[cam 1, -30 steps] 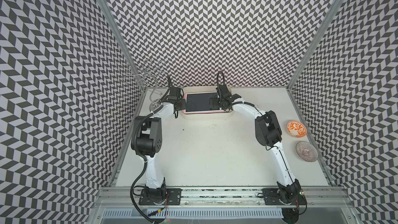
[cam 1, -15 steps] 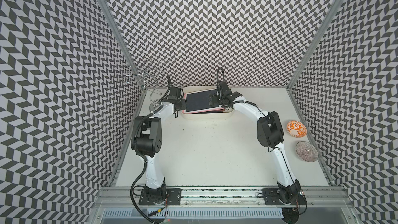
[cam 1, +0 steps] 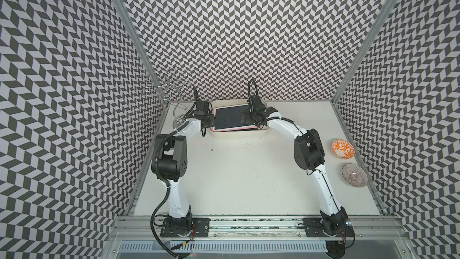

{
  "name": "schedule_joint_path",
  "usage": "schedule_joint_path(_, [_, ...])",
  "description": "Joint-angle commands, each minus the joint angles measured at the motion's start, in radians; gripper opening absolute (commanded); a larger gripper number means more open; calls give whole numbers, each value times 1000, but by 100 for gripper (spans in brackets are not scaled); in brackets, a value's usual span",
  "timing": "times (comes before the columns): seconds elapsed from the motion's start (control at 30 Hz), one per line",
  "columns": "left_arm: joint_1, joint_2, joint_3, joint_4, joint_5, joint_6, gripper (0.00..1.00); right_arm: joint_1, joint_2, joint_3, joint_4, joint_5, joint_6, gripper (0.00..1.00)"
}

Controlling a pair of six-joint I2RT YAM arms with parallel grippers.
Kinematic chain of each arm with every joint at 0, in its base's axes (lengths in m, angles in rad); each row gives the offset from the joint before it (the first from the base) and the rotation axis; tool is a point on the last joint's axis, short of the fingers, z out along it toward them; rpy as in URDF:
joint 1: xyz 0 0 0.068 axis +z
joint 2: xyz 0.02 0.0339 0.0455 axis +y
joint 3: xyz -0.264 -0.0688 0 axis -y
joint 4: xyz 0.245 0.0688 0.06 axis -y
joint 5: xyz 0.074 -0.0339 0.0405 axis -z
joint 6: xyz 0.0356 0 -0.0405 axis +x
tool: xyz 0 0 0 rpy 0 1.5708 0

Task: Take out the writing tablet from the storage box
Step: Pick up the writing tablet from the storage box.

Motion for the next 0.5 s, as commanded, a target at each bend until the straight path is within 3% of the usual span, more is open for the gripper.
schedule_joint_path(0.0, [-12,-11,43,-4,24,-13,0,22,15,42,32,0,-9,100])
schedule_joint_path(0.47, [-12,-7,43,-6,19,-11,0,26,5,35,32,72,-24,99])
